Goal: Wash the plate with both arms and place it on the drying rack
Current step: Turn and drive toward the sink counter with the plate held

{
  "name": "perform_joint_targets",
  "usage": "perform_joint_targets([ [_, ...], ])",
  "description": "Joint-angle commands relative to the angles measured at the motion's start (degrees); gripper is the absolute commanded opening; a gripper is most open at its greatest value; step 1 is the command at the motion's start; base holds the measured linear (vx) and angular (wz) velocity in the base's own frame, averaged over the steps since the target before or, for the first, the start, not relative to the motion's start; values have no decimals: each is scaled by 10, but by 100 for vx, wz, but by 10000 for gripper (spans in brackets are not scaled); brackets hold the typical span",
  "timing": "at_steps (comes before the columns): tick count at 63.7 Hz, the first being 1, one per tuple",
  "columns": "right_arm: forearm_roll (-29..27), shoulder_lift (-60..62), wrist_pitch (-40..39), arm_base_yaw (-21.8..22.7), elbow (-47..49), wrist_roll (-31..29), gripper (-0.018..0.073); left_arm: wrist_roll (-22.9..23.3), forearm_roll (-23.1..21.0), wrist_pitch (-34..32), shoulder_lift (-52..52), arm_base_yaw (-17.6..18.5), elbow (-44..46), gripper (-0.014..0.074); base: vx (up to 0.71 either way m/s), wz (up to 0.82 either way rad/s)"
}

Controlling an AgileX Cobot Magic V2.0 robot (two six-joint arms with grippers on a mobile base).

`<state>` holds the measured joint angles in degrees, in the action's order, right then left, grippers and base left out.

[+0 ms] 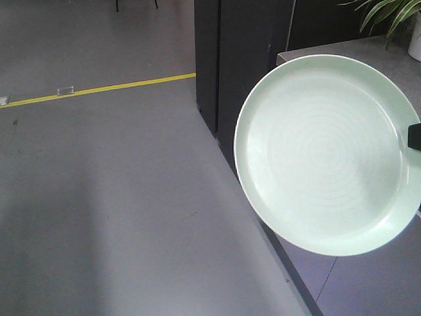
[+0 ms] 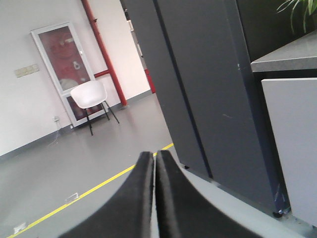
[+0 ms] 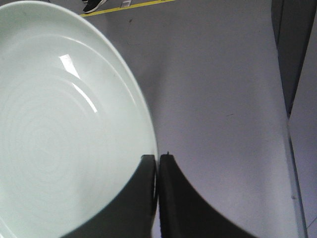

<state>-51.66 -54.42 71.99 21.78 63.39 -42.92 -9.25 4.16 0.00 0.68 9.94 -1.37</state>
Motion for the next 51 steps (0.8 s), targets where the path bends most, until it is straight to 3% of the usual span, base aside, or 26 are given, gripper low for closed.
perform_joint_targets([
  [1, -33, 5, -12, 3, 14, -3, -7, 6, -3, -41, 9, 5, -12, -6, 8, -19],
  [51, -33, 5, -12, 3, 14, -3, -7, 6, -3, -41, 9, 5, -12, -6, 7, -23],
])
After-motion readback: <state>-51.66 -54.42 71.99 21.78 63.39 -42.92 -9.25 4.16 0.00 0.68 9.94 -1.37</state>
